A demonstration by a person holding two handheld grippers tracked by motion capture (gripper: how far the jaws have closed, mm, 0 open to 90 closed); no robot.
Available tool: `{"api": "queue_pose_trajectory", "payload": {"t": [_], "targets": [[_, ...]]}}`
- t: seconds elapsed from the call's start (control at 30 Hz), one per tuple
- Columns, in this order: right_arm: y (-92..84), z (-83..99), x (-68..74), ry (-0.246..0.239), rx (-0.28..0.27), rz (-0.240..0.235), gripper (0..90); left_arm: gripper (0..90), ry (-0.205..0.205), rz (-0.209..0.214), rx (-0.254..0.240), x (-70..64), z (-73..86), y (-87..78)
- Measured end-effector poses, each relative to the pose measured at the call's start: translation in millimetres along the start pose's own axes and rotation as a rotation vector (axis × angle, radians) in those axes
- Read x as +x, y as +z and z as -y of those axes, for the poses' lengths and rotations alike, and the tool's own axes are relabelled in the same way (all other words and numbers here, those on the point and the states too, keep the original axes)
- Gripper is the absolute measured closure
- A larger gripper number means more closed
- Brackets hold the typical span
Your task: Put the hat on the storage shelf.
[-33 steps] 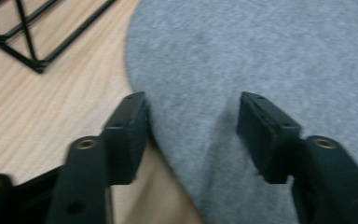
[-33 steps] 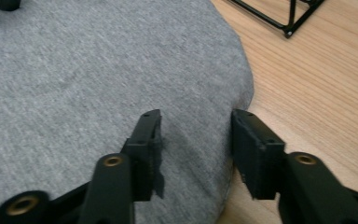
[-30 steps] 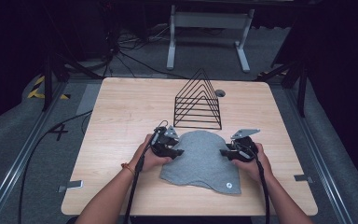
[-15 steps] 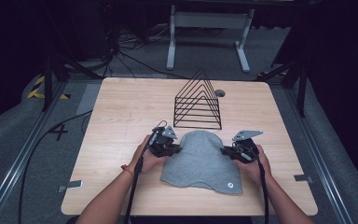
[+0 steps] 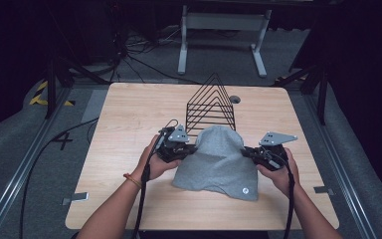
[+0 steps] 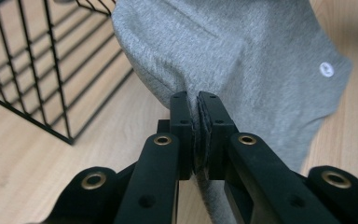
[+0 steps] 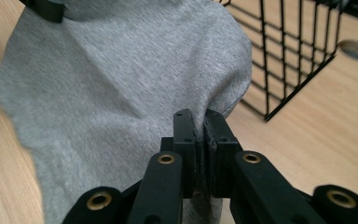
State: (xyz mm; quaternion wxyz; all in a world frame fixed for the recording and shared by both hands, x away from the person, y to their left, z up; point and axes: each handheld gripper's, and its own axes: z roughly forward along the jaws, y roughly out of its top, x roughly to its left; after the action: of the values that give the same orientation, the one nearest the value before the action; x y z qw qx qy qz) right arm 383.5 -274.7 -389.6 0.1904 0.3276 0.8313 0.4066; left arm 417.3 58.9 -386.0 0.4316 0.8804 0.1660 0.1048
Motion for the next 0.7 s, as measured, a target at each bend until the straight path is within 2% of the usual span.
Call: {"api": "queue_pose_trajectory", "payload": {"t": [0.07,0.1,0.17,0.4,0.47,0.67,0.7], "targets": [[-5.9,-5.6,-1.2,-0.001,-0.027,-0.001,85.1,85.3,0.022,-0.021,-0.001,1.0,-6.6,-7.1],[-8.8,-8.9,-1.2,-0.004,-0.038,0.0,85.1,85.3,0.016,-0.018,-0.006,1.1,-9.1,-9.9],[-14.2,-15.7,-1.3,-0.016,-0.053,0.002,85.0,85.3,0.032,-0.032,-0.02,1.7,-17.3,-19.0],[-35.1,-43.9,-0.9,-0.064,-0.085,0.019,85.0,85.3,0.057,-0.059,-0.07,2.9,-43.4,-44.3],[-43.0,-54.6,-1.3,-0.081,-0.102,0.03,85.0,85.3,0.078,-0.075,-0.072,3.4,-50.9,-50.4],[-60.3,-81.4,-6.4,-0.1,-0.138,0.056,85.1,85.3,0.086,-0.089,-0.111,9.0,-71.8,-62.8],[-62.2,-85.5,-8.2,-0.1,-0.141,0.062,85.0,85.3,0.078,-0.088,-0.124,11.1,-75.4,-64.3]]}}
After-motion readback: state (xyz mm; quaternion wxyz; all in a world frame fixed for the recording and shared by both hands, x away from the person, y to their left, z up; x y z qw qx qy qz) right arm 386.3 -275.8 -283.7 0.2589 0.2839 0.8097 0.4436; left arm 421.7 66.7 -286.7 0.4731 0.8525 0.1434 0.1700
